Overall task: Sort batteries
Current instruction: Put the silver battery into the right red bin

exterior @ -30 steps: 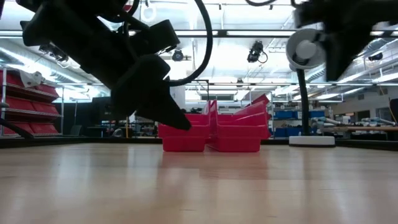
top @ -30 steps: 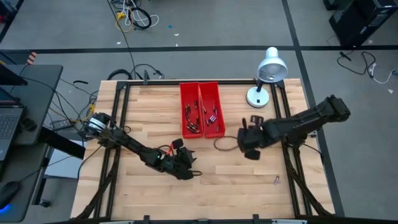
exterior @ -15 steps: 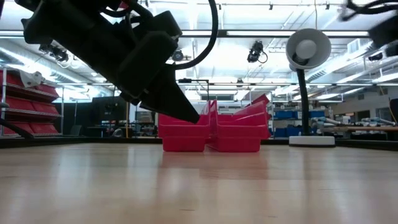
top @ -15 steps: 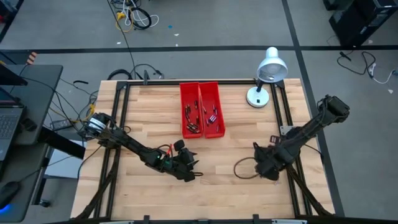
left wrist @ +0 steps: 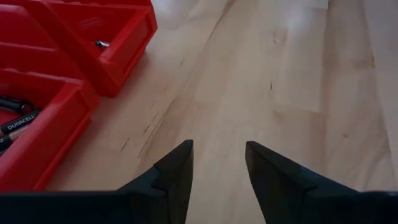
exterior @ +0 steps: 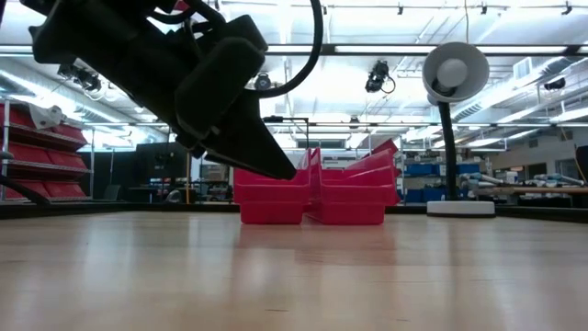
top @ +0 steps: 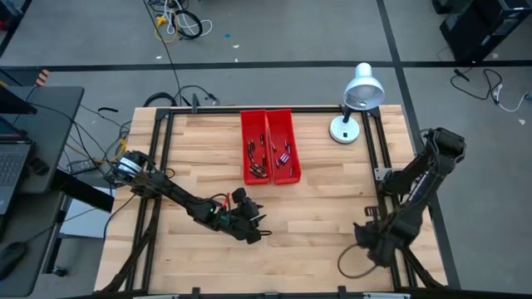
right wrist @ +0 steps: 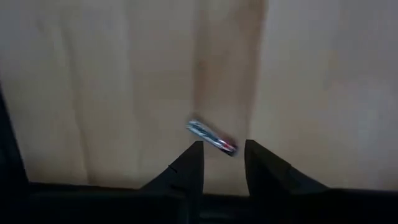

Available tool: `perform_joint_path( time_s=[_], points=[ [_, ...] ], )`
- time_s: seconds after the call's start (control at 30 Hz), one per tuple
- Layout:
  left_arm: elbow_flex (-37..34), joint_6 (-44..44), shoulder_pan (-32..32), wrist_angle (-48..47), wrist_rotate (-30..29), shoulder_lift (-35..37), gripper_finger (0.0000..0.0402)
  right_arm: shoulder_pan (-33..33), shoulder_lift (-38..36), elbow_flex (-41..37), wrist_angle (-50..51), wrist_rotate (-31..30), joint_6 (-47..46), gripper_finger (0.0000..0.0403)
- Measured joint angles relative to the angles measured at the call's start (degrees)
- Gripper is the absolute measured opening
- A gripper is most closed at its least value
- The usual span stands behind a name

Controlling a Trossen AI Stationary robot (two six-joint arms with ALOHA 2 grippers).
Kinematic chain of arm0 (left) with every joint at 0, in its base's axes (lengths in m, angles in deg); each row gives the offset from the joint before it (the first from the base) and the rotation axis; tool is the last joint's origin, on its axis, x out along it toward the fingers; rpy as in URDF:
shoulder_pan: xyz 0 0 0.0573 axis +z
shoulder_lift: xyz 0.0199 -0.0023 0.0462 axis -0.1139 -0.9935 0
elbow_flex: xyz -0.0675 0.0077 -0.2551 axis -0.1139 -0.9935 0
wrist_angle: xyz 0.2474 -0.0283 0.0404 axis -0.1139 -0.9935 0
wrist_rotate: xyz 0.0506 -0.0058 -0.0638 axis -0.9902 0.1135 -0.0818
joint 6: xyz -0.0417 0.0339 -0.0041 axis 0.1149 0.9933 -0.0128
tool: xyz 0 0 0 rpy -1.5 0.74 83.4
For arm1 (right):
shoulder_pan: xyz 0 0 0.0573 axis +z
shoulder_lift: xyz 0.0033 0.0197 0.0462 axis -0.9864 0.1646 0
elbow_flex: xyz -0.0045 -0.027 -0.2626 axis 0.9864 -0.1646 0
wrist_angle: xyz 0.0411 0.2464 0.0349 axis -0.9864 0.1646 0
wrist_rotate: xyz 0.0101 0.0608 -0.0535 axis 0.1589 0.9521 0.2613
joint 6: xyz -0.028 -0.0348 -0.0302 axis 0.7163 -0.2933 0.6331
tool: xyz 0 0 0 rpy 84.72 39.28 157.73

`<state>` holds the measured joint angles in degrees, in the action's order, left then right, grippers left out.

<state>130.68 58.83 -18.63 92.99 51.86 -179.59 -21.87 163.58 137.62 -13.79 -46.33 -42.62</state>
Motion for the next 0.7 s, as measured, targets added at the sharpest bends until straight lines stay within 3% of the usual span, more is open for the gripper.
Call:
perform_joint_path(
  time_s=[0.7],
  points=[
    [0.0,-2.32,-0.37,0.06,0.0,0.0,0.0163,7.28,0.07,-8.61,-8.44,-1.57,-2.34,0.0083]
  ],
)
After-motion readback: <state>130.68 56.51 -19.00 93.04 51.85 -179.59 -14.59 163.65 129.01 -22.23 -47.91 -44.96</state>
